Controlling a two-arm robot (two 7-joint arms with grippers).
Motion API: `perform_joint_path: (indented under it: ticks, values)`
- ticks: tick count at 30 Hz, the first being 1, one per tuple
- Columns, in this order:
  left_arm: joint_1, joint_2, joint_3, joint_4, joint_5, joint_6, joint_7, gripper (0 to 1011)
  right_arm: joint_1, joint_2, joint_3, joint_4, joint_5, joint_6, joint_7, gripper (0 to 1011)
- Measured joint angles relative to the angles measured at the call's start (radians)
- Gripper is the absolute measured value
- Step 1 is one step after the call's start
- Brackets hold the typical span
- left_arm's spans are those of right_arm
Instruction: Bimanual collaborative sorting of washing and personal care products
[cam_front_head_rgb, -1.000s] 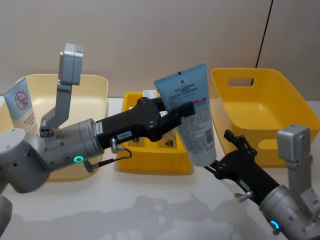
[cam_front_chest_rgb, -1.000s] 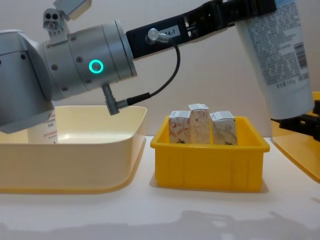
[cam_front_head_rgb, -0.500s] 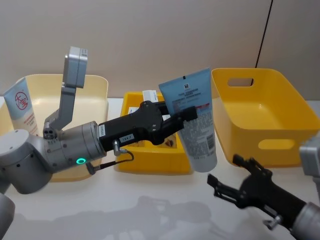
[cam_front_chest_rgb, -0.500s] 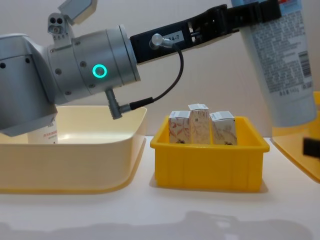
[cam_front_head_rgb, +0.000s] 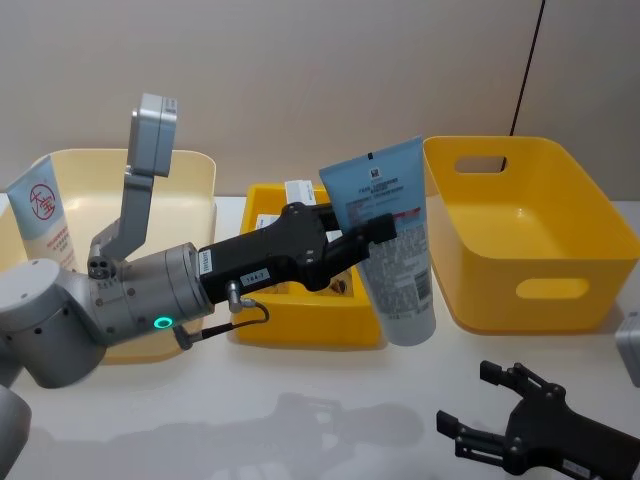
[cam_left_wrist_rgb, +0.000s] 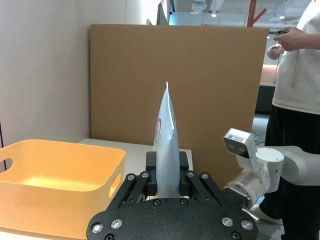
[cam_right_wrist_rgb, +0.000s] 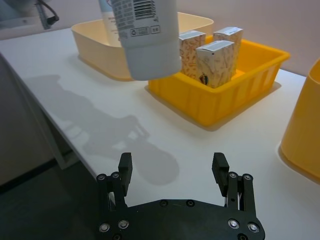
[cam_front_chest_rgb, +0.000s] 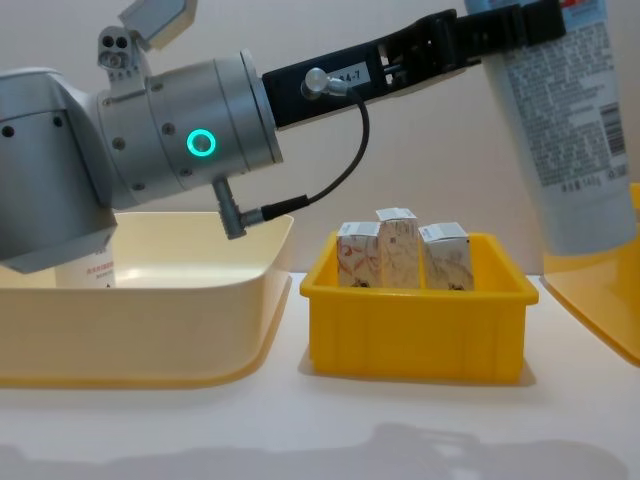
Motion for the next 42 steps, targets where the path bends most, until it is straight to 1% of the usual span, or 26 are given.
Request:
perform_joint_path:
  ticks: [5, 6, 12, 14, 20, 26, 37, 42]
  values:
    - [0.000, 0.000, 0.001, 0.001, 0.000, 0.000, -0.001, 240, -0.005, 0.013, 0.005, -0.007, 0.013, -0.005, 0.019, 1000]
    - [0.000, -0.001, 0.001, 0.001, 0.000, 0.000, -0.001, 240, -0.005, 0.016, 0.006, -0.010, 0.019, -0.015, 0.030, 1000]
    - [-0.001, -0.001, 0.001, 0.001, 0.000, 0.000, -0.001, 240, 0.006, 0.013, 0.005, -0.013, 0.028, -0.046, 0.044, 1000]
    - [-0.001, -0.001, 0.001, 0.001, 0.000, 0.000, -0.001, 240, 0.016, 0.007, 0.003, -0.013, 0.031, -0.068, 0.050, 1000]
    - [-0.001, -0.001, 0.001, 0.001, -0.001, 0.000, -0.001, 240, 0.041, -0.009, -0.002, -0.013, 0.038, -0.107, 0.057, 1000]
    - [-0.001, -0.001, 0.001, 0.001, -0.001, 0.000, -0.001, 240, 0.067, -0.025, -0.004, -0.015, 0.055, -0.144, 0.063, 1000]
    - [-0.001, -0.001, 0.001, 0.001, -0.002, 0.000, -0.001, 240, 0.097, -0.044, 0.000, -0.021, 0.092, -0.182, 0.073, 1000]
    - [-0.001, -0.001, 0.001, 0.001, -0.002, 0.000, -0.001, 240, 0.122, -0.057, -0.012, -0.013, 0.101, -0.192, 0.073, 1000]
